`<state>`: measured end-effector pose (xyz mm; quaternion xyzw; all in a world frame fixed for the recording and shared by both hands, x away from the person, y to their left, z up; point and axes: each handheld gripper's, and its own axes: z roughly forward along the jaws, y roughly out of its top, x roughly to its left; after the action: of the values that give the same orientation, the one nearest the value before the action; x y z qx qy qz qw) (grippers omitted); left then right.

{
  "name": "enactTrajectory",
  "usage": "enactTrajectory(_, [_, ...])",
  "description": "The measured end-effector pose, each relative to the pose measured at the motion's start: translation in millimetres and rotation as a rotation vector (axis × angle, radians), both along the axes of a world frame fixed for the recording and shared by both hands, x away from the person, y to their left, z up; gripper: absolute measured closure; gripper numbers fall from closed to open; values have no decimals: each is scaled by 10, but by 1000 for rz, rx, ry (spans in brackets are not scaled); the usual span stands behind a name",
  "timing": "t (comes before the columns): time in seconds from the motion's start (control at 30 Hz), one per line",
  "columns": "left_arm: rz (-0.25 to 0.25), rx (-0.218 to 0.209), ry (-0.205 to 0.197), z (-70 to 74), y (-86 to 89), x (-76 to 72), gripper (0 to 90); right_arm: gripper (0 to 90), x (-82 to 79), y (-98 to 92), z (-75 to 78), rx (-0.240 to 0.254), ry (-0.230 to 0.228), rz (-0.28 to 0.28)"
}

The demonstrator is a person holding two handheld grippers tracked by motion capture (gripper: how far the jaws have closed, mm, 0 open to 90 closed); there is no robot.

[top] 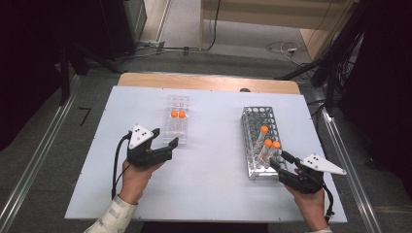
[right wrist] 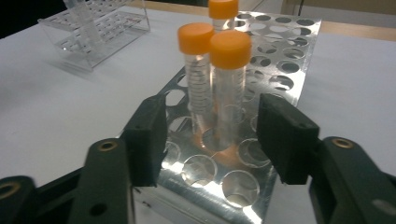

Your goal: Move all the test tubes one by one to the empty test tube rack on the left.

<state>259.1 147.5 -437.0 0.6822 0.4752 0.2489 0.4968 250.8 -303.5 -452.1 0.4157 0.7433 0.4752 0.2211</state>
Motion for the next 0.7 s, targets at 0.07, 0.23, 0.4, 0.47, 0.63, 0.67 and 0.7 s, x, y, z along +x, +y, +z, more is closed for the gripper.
enactTrajectory(0.07, [1, 0, 0, -2, -2, -2, 268, 469, 45, -24, 0, 1, -3, -4])
enactTrajectory(0.23, [3, -4, -1, -4, -6, 1, 269, 564, 154, -34, -18, -8, -13, 9])
enactTrajectory(0.4, [5, -5, 1, -4, 2, 0, 269, 617, 238, -4, -39, -24, -9, 21])
enactTrajectory(0.47, [7, -6, 0, -2, 14, -1, 269, 636, 265, 2, -47, -28, -9, 23])
enactTrajectory(0.63, [12, -7, -1, -2, 23, -9, 269, 666, 306, 16, -63, -38, -2, 23])
enactTrajectory(0.67, [11, -6, -1, -3, 23, -9, 269, 666, 311, 17, -67, -41, -4, 24])
enactTrajectory(0.7, [11, -6, -2, -3, 23, -10, 269, 669, 312, 17, -69, -41, -1, 24])
